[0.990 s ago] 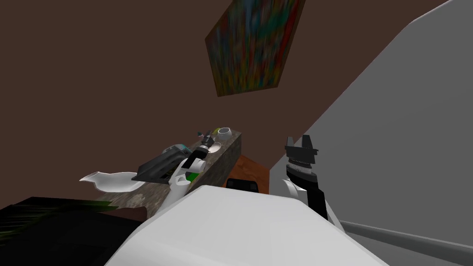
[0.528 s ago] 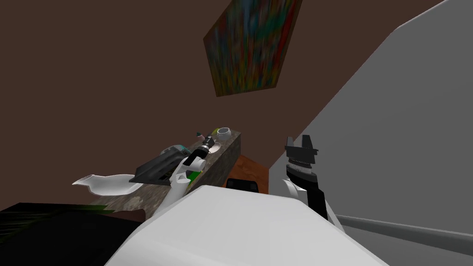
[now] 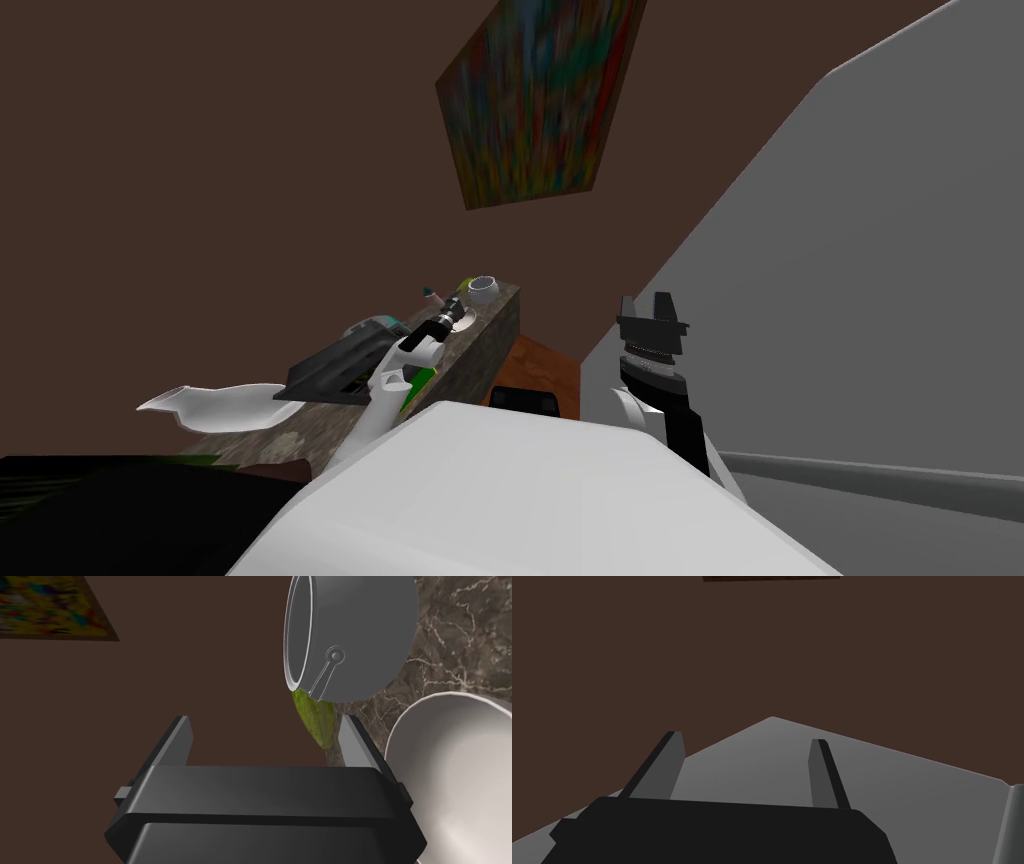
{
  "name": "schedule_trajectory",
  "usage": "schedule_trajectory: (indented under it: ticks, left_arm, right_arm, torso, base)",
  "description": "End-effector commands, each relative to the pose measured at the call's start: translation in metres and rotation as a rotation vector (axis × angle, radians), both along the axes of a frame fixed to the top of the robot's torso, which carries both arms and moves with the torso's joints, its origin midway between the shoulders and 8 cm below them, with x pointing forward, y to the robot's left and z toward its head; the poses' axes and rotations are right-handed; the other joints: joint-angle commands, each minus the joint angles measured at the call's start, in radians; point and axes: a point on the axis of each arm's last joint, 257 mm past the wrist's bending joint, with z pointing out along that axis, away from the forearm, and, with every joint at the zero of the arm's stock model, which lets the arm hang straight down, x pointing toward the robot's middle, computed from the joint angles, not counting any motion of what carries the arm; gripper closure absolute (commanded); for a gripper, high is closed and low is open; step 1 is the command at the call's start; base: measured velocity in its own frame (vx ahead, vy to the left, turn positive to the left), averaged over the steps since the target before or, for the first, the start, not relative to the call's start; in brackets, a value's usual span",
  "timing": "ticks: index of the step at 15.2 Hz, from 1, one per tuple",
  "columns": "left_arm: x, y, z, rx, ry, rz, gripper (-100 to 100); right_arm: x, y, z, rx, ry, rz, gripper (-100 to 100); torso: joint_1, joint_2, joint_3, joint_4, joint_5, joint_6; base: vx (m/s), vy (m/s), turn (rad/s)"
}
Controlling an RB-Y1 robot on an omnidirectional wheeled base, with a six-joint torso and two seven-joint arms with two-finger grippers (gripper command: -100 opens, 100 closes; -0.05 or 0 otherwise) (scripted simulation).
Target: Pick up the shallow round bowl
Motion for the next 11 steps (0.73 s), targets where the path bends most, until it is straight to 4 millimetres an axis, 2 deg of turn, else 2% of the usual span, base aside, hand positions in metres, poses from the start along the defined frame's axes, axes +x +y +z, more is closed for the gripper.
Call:
schedule_trajectory:
  ticks: [1, 11]
  left_arm:
    - [-0.002, 0.001, -0.009, -0.003, 0.031, 0.006, -100]
    - [-0.005, 0.012, -0.057, -0.071, 0.236, 0.042, -100]
  right_arm:
    - [0.0, 0.0, 0.0, 0.0, 0.0, 0.0, 0]
    - [0.0, 0.0, 0.0, 0.0, 0.0, 0.0, 0]
  torso:
    - [0.0, 0.0, 0.0, 0.0, 0.0, 0.0]
    - [0.0, 0.0, 0.0, 0.0, 0.0, 0.0]
  base:
    - [-0.005, 0.008, 0.008]
    - [-0.011, 0.01, -0.047]
